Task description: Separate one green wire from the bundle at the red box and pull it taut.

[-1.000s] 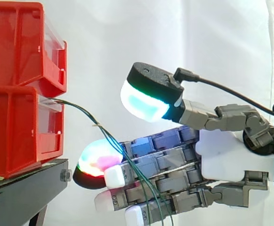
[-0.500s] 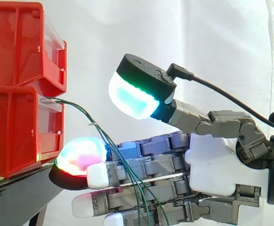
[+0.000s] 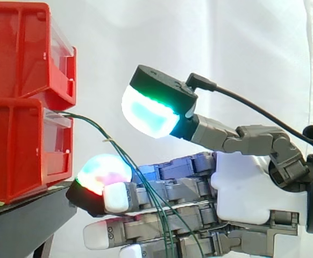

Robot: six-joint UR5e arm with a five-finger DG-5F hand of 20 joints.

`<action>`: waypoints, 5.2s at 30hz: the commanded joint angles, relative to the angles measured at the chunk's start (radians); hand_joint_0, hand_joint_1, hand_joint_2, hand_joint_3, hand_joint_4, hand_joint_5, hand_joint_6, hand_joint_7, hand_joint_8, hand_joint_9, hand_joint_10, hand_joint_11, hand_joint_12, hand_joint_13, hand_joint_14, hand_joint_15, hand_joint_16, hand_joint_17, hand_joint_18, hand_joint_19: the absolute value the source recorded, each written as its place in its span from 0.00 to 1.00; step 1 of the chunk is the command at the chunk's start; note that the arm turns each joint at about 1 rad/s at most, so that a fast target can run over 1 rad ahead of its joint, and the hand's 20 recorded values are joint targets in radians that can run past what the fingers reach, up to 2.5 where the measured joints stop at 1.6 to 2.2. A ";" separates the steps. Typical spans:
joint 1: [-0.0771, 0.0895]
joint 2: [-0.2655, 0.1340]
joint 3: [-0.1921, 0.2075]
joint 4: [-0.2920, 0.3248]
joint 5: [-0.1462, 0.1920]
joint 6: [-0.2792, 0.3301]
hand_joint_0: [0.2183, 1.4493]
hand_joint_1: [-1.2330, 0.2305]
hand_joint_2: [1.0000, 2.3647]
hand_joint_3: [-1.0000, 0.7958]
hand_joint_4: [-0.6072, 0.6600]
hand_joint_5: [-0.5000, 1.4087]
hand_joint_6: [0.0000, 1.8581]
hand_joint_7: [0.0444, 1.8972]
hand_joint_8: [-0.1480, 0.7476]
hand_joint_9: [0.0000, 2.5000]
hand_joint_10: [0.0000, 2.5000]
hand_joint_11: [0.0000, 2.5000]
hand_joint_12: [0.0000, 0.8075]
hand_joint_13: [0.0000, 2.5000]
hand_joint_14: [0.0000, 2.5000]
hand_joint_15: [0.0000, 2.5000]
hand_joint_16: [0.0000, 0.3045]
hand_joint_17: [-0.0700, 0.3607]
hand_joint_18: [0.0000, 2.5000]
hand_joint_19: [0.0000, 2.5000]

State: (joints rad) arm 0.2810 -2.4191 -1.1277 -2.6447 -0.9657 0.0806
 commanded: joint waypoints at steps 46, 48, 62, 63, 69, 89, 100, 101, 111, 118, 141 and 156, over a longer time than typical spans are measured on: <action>-0.029 0.020 0.060 -0.115 -0.016 -0.059 0.28 0.42 0.01 0.46 0.65 0.19 0.46 0.61 0.52 0.42 0.01 0.25 0.54 0.34 0.01 0.15 0.19 0.47 0.34 0.20; -0.032 0.021 0.062 -0.118 -0.021 -0.061 0.27 0.44 0.01 0.41 0.64 0.19 0.46 0.61 0.52 0.42 0.01 0.25 0.54 0.34 0.01 0.15 0.19 0.46 0.34 0.21; -0.032 0.021 0.063 -0.129 -0.021 -0.059 0.29 0.39 0.01 0.53 0.63 0.19 0.48 0.62 0.55 0.43 0.01 0.27 0.58 0.36 0.01 0.16 0.21 0.50 0.38 0.20; -0.032 0.021 0.065 -0.129 -0.021 -0.059 0.29 0.39 0.01 0.53 0.62 0.19 0.48 0.62 0.55 0.43 0.01 0.27 0.58 0.36 0.01 0.16 0.21 0.50 0.38 0.20; -0.036 0.028 0.080 -0.167 -0.022 -0.056 0.30 0.32 0.02 0.52 0.58 0.18 0.48 0.63 0.52 0.41 0.01 0.28 0.54 0.34 0.01 0.16 0.19 0.47 0.36 0.20; -0.036 0.061 0.088 -0.261 -0.021 -0.047 0.29 0.53 0.01 0.35 0.60 0.19 0.47 0.65 0.51 0.45 0.01 0.29 0.54 0.35 0.01 0.16 0.18 0.46 0.36 0.23; -0.040 0.061 0.094 -0.265 -0.022 -0.050 0.29 0.35 0.01 0.54 0.61 0.19 0.48 0.65 0.56 0.45 0.01 0.29 0.60 0.37 0.01 0.16 0.22 0.52 0.41 0.21; -0.040 0.061 0.094 -0.265 -0.022 -0.050 0.29 0.34 0.01 0.53 0.61 0.19 0.48 0.65 0.56 0.45 0.01 0.29 0.60 0.37 0.01 0.16 0.22 0.51 0.41 0.21; -0.039 0.061 0.094 -0.268 -0.021 -0.050 0.31 0.29 0.01 0.45 0.59 0.18 0.48 0.65 0.50 0.42 0.01 0.31 0.52 0.33 0.01 0.16 0.18 0.45 0.35 0.22; -0.040 0.061 0.094 -0.273 -0.019 -0.050 0.35 0.26 0.01 0.36 0.56 0.18 0.48 0.64 0.49 0.42 0.01 0.31 0.51 0.32 0.01 0.16 0.18 0.44 0.35 0.21; -0.040 0.074 0.095 -0.328 -0.022 -0.021 0.29 0.35 0.02 0.52 0.60 0.19 0.48 0.66 0.54 0.44 0.01 0.32 0.57 0.35 0.01 0.17 0.20 0.48 0.39 0.22; -0.043 0.080 0.095 -0.328 -0.022 -0.019 0.41 0.27 0.00 0.28 0.48 0.17 0.49 0.63 0.46 0.40 0.01 0.33 0.49 0.31 0.01 0.15 0.17 0.44 0.33 0.19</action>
State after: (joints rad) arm 0.2392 -2.3431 -1.0326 -2.9729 -0.9877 0.0608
